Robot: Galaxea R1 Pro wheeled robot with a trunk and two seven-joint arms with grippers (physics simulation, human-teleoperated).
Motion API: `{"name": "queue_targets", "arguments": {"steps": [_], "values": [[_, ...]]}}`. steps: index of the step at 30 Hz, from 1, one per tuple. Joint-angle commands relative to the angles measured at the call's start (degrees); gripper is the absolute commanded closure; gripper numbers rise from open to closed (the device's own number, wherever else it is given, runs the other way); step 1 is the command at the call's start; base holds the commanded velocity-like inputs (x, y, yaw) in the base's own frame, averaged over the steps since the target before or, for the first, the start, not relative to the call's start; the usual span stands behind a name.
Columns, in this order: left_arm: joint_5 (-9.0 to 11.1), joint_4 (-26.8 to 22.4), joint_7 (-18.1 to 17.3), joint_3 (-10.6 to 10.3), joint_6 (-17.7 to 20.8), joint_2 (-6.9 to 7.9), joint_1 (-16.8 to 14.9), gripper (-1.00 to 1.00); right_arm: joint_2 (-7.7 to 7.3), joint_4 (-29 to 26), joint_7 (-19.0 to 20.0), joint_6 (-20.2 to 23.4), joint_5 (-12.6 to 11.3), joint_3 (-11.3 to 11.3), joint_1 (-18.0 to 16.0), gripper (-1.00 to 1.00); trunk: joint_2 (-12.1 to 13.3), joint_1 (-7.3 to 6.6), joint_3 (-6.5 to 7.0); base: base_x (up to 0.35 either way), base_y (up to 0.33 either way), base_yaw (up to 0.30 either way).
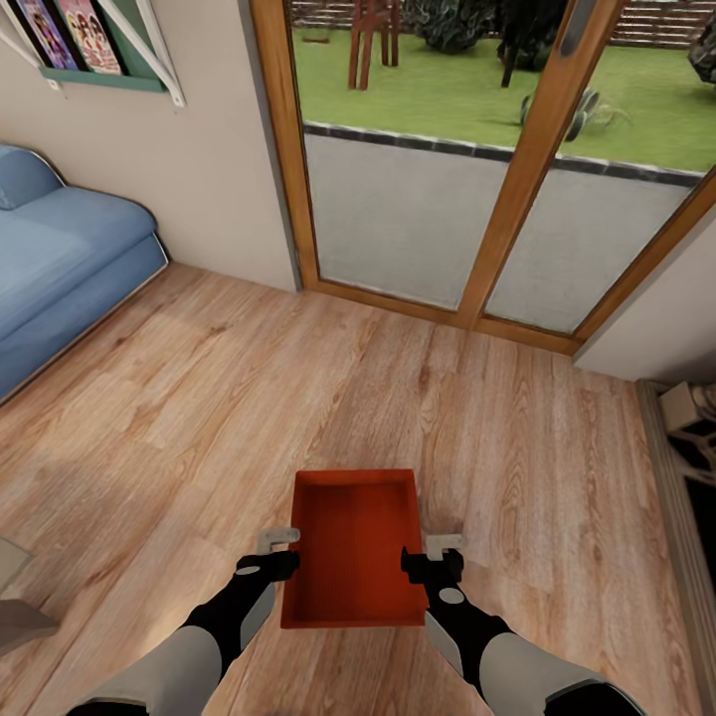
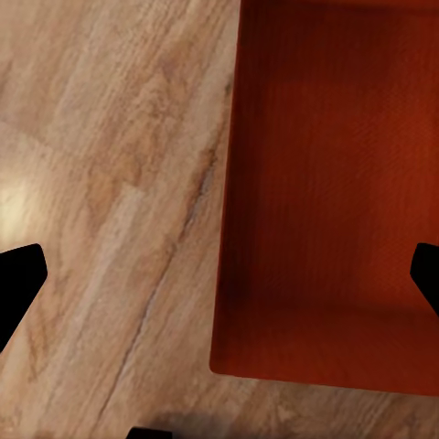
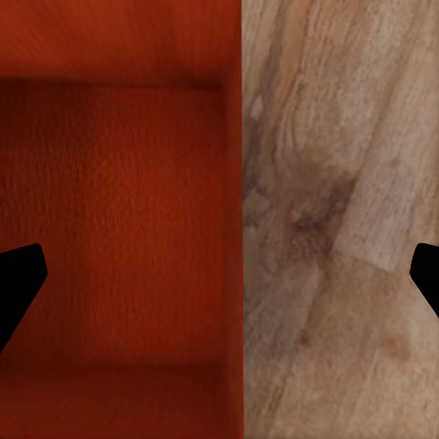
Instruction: Move the two storage containers from the living room to the garage. In the garage, place one container on the floor and stack the other container on top of it (either order is fine).
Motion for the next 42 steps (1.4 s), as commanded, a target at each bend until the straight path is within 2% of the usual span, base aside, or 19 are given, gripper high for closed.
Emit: {"name": "queue_targets", "arguments": {"steps": [1,27,38,42], "values": [[0.5,-0.1,0.2,-0.2,0.3,0.0,0.0,-1.0,0.0,0.1,-0.2,-0.2,-0.5,0.5,0.0,-1.0,-0.4,0.22,-0.22,0.0,0.0,0.0],[0.6,-0.1,0.3,-0.2,0.2,0.06,0.0,-1.0,0.0,1.4,1.0,-0.4,-0.5,0.4,0.0,-1.0,-10.9,5.93,-4.88,0.0,0.0,0.0],[1.4,1.4,0.2,0.0,0.2,0.02,0.0,-1.0,-0.03,1.5,1.0,-0.5,-0.5,0.4,0.0,-1.0,-15.3,8.35,-6.86,0.0,0.0,0.0],[1.5,1.4,0.2,0.1,0.2,0.05,0.0,-1.0,-0.07,2.1,1.0,-1.8,-0.5,0.4,0.0,-1.0,-16.9,9.23,-7.58,0.0,0.0,0.0]]}}
